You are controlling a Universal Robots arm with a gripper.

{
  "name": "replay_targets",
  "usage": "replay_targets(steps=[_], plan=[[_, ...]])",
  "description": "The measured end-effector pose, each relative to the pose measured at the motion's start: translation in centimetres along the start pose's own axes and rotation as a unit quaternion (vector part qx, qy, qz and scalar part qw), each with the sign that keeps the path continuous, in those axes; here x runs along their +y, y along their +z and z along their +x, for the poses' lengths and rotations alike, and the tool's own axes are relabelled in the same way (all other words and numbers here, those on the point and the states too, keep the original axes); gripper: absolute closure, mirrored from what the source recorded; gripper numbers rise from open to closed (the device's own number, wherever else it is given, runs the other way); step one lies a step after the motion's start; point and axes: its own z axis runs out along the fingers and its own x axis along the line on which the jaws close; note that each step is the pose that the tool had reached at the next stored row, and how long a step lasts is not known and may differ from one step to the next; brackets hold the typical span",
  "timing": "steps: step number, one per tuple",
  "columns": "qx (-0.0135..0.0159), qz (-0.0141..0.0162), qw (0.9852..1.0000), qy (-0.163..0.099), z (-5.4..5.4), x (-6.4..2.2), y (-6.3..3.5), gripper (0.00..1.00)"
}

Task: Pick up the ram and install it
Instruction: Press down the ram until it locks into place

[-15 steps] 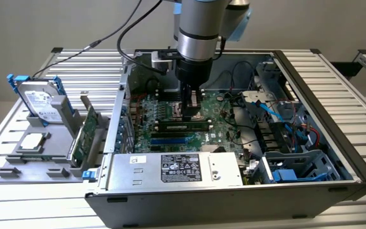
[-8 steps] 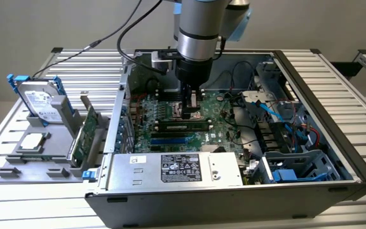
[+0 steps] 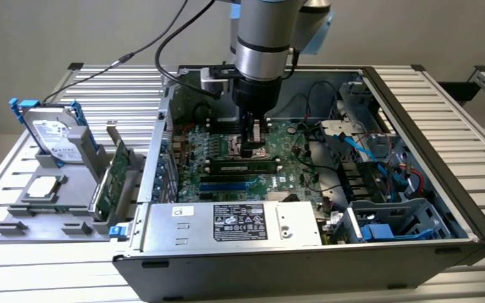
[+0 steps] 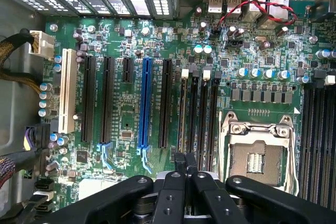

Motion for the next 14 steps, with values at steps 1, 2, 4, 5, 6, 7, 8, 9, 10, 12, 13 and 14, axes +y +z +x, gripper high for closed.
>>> replay_targets(steps=[1, 2, 4, 5, 6, 7, 8, 9, 10, 12, 13, 14], plan=[[0.0000, 0.0000, 1.0000, 0.000, 0.0, 0.00, 0.00, 0.89], [0.0000, 0.0000, 1.0000, 0.000, 0.0, 0.00, 0.00, 0.89], [0.0000, 0.0000, 1.0000, 0.000, 0.0, 0.00, -0.01, 0.89], [0.0000, 0.0000, 1.0000, 0.000, 0.0, 0.00, 0.01, 0.89], [0.0001, 0.0000, 1.0000, 0.000, 0.0, 0.00, 0.11, 0.89], [0.0002, 0.0000, 1.0000, 0.000, 0.0, -0.02, 0.28, 0.89], [0.0000, 0.0001, 1.0000, 0.000, 0.0, -0.03, 0.48, 0.89], [0.0000, 0.0001, 1.0000, 0.000, 0.0, -0.04, 0.66, 0.89], [0.0001, 0.0001, 1.0000, 0.000, 0.0, -0.05, 0.83, 0.89], [0.0004, 0.0001, 1.0000, 0.000, -0.1, -0.08, 1.19, 0.89], [0.0006, 0.0001, 1.0000, 0.000, -0.1, -0.09, 1.37, 0.89], [0.0009, 0.0001, 1.0000, 0.000, -0.1, -0.10, 1.56, 0.89]])
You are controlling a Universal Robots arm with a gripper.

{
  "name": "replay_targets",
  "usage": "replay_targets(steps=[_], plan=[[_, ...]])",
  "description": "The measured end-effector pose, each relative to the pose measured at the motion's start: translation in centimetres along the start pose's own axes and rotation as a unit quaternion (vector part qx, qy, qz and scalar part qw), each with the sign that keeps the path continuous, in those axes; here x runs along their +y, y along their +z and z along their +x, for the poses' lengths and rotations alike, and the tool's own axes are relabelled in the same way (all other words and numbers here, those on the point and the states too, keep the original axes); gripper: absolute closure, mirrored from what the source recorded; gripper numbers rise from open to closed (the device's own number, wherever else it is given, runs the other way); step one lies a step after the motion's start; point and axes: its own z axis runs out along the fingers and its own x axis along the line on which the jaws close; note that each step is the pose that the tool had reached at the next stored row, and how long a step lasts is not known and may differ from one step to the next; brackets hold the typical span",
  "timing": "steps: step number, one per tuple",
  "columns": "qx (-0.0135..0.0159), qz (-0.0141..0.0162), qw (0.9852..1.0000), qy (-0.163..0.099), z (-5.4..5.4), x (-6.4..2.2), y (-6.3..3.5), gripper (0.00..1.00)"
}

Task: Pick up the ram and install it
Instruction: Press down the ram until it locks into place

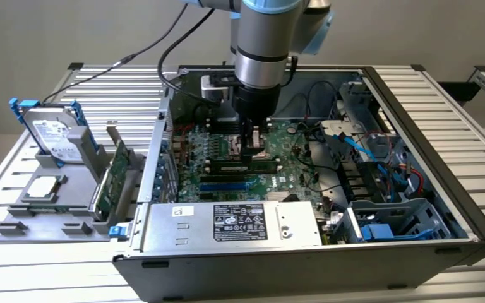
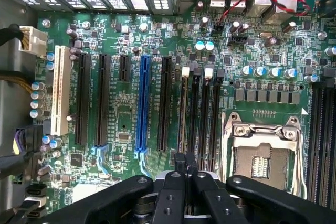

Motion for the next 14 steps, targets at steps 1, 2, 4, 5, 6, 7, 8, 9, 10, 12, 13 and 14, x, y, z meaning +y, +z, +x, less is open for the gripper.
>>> replay_targets(steps=[1, 2, 4, 5, 6, 7, 8, 9, 10, 12, 13, 14], plan=[[0.0003, 0.0000, 1.0000, 0.000, 0.0, -0.01, 0.18, 0.89], [0.0008, -0.0001, 1.0000, 0.000, 0.0, -0.02, 0.35, 0.89], [0.0016, -0.0003, 1.0000, 0.000, 0.0, -0.03, 0.68, 0.89], [0.0021, -0.0004, 1.0000, 0.000, 0.0, -0.03, 0.85, 0.89], [0.0027, -0.0005, 1.0000, 0.000, 0.0, -0.04, 1.00, 0.89], [0.0029, -0.0006, 1.0000, 0.000, 0.0, -0.04, 1.00, 0.89], [0.0027, -0.0005, 1.0000, 0.000, 0.0, -0.03, 0.84, 0.89], [0.0009, 0.0000, 1.0000, 0.000, 0.0, -0.02, 0.51, 0.89], [0.0014, -0.0002, 1.0000, 0.000, 0.0, 0.02, 0.06, 0.89], [0.0018, -0.0003, 1.0000, 0.000, 0.1, 0.08, -0.87, 0.89], [0.0016, -0.0002, 1.0000, -0.001, 0.1, 0.11, -1.26, 0.89], [0.0018, -0.0003, 1.0000, -0.001, 0.1, 0.13, -1.65, 0.89]])
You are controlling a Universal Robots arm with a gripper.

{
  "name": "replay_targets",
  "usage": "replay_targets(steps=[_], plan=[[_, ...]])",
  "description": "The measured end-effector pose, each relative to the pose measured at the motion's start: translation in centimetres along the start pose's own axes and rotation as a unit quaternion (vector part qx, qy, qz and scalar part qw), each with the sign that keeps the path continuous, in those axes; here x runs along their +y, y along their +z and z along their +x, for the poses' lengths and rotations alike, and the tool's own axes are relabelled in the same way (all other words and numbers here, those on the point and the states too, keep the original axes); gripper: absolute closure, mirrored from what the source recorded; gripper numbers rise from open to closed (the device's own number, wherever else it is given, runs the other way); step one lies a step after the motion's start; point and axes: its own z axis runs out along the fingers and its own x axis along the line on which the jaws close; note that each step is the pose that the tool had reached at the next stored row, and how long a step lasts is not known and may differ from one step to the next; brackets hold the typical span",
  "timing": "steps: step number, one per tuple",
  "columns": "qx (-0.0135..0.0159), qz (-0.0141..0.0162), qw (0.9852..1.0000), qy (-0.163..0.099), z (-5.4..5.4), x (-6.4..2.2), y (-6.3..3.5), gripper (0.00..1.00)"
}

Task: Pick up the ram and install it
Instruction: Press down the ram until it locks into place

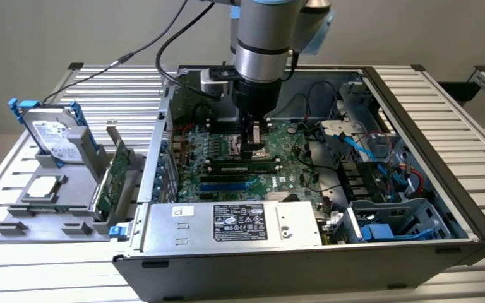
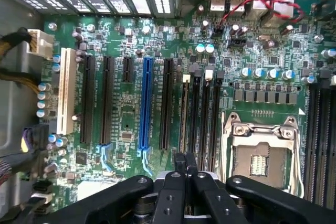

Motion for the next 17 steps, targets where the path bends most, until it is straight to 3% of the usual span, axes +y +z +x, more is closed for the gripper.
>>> replay_targets(steps=[17], plan=[[0.0000, 0.0008, 1.0000, -0.002, 0.04, 0.05, -0.72, 0.89]])
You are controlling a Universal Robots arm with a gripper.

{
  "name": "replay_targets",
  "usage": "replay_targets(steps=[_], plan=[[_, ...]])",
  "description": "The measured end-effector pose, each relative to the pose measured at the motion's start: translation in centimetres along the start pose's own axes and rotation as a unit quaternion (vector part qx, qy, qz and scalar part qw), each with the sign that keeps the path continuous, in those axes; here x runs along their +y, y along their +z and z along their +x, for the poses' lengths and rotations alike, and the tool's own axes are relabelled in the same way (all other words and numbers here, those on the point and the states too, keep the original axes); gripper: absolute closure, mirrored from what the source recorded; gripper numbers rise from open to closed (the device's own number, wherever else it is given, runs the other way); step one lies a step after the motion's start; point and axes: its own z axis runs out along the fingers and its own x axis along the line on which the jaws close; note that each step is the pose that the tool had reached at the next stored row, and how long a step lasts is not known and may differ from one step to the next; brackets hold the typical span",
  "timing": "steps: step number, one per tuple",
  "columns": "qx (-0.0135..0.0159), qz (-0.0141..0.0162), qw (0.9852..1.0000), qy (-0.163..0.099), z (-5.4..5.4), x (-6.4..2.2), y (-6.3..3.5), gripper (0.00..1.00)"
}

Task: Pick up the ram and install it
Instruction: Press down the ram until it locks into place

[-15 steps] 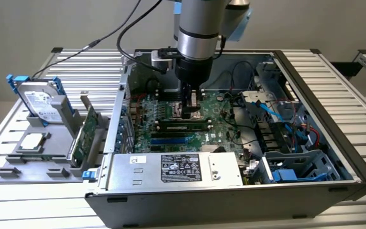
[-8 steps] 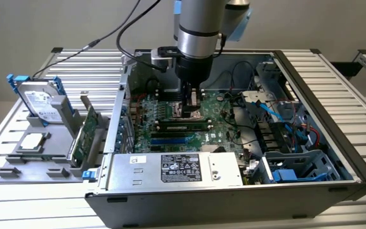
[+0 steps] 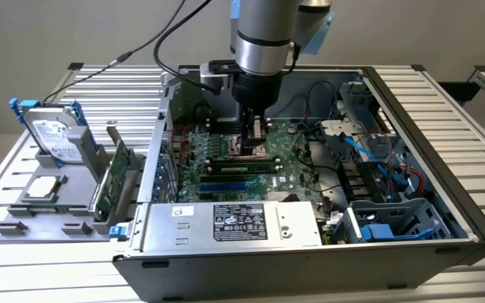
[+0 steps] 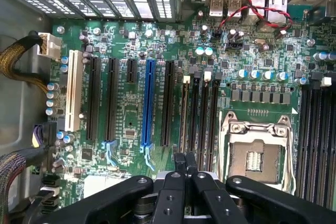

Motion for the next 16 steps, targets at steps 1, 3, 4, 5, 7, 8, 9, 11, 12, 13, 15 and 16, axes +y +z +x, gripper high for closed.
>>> replay_targets(steps=[1, 3, 4, 5, 7, 8, 9, 11, 12, 13, 15, 16], plan=[[0.0000, 0.0000, 1.0000, 0.000, 0.03, 0.00, 0.00, 0.89], [0.0000, -0.0001, 1.0000, 0.001, 0.34, 0.04, 0.02, 0.89], [-0.0003, -0.0004, 1.0000, 0.006, 0.34, 0.04, 0.02, 0.89], [-0.0009, -0.0009, 0.9999, 0.014, 0.34, 0.03, 0.02, 0.89], [-0.0022, -0.0020, 0.9995, 0.033, 0.35, 0.04, 0.03, 0.89], [-0.0028, -0.0025, 0.9991, 0.042, 0.35, 0.04, 0.03, 0.89], [-0.0034, -0.0030, 0.9987, 0.050, 0.35, 0.03, 0.03, 0.89], [-0.0044, -0.0039, 0.9978, 0.066, 0.35, 0.03, 0.03, 0.89], [-0.0049, -0.0044, 0.9973, 0.073, 0.34, 0.03, 0.03, 0.89], [-0.0053, -0.0048, 0.9967, 0.081, 0.35, 0.03, 0.03, 0.89], [-0.0063, -0.0058, 0.9953, 0.096, 0.35, 0.03, 0.03, 0.89], [-0.0069, -0.0062, 0.9945, 0.104, 0.35, 0.03, 0.02, 0.89]])
